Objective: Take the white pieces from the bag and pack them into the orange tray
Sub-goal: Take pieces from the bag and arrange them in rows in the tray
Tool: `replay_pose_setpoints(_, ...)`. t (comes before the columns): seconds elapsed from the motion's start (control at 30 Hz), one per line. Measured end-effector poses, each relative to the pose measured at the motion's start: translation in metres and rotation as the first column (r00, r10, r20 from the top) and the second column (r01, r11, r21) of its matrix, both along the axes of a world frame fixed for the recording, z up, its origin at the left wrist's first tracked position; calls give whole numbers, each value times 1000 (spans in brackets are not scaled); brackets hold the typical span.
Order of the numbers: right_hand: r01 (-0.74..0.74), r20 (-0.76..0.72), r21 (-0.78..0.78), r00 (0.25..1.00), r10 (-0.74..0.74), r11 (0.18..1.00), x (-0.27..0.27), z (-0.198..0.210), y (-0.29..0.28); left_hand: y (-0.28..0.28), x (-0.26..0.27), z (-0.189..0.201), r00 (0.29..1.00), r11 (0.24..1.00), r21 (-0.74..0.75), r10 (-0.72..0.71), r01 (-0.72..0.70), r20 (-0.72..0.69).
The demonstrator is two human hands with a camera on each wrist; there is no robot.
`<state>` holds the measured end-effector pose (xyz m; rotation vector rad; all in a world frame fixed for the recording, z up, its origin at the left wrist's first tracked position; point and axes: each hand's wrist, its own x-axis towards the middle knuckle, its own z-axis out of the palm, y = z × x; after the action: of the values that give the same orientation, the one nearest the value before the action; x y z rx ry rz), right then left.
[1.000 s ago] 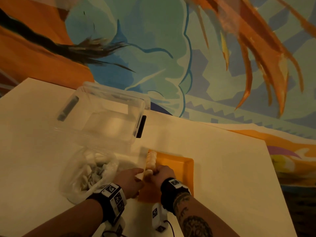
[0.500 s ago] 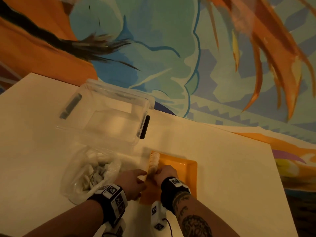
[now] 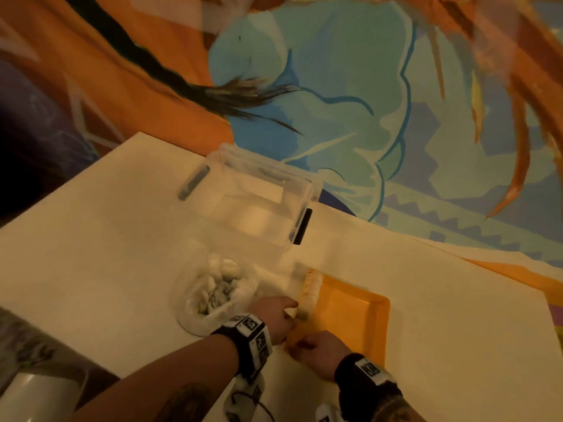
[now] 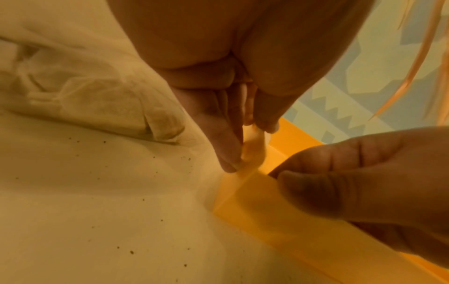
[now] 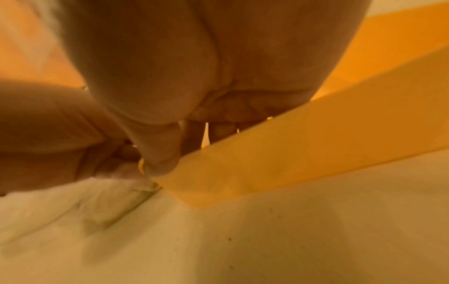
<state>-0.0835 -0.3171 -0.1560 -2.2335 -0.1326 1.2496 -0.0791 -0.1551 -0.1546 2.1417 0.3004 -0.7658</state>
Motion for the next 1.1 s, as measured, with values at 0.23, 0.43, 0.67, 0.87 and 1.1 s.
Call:
replay_pose_setpoints(0.23,-68,82,-50,994,72,996,-12,0,0,15,-8,33,990,999,17,44,-46,137)
replay_pose_setpoints(0.43,-83,119,-94,988,94,992,-14,-2,2,120,-5,58,933,966,69,221,-249,285)
replay_pose_setpoints(0.67,-54,103,-178,992,73,983,-15,-4,5,155,-16,16,842,800,360,-535,480,65)
replay_pose_setpoints(0.87,-17,107,-212,993,40,977,-21,-2,3,159,-13,9,831,800,378,-543,466,125)
replay_pose_setpoints(1.1,3,106,-211,994,20,978,-21,-1,5,184,-7,21,925,979,140,-185,146,332)
